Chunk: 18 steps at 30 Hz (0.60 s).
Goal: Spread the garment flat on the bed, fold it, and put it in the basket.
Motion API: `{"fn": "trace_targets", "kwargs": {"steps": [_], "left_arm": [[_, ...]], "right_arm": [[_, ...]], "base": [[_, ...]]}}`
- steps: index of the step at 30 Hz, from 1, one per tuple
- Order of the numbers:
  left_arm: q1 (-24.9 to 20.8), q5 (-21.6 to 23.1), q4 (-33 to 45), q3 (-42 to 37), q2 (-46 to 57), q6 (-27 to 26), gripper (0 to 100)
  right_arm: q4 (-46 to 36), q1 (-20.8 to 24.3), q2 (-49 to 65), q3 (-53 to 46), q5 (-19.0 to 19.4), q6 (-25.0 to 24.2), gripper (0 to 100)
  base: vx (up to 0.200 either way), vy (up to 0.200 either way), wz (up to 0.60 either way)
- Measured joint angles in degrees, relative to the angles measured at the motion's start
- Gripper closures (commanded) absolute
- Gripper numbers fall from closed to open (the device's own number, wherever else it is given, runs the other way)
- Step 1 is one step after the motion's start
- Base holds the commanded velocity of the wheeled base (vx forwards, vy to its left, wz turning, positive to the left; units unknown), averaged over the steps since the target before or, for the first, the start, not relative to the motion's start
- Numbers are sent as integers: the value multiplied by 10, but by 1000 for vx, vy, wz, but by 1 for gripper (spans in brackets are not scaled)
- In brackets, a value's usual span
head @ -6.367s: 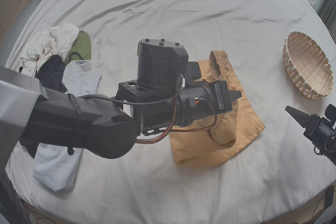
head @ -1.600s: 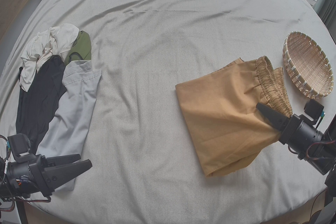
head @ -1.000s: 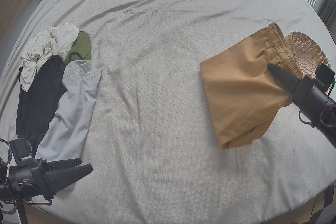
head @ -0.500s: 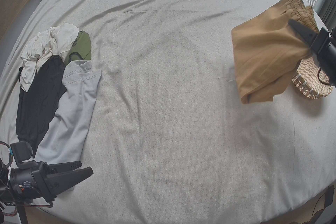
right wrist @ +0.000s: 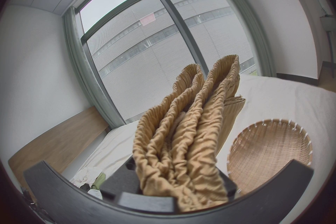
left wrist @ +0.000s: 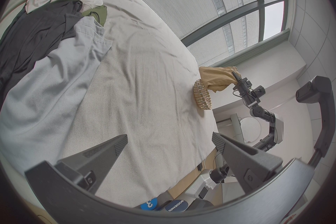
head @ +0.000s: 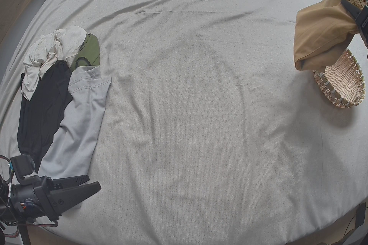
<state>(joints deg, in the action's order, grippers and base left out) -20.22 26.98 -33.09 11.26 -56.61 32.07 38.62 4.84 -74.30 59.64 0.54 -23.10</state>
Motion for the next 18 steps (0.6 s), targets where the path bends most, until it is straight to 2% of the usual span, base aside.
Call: {"fn": "trace_targets", "kwargs": {"steps": [10,18], "left_arm": [[1,0,0,0,0,3,0],[1,0,0,0,1,3,0]], "right_arm": [[-4,-103,-26,36,-3,5,100],[0,-135,-45,45,1,30,100]], "base": [[0,0,0],[0,0,0]]}}
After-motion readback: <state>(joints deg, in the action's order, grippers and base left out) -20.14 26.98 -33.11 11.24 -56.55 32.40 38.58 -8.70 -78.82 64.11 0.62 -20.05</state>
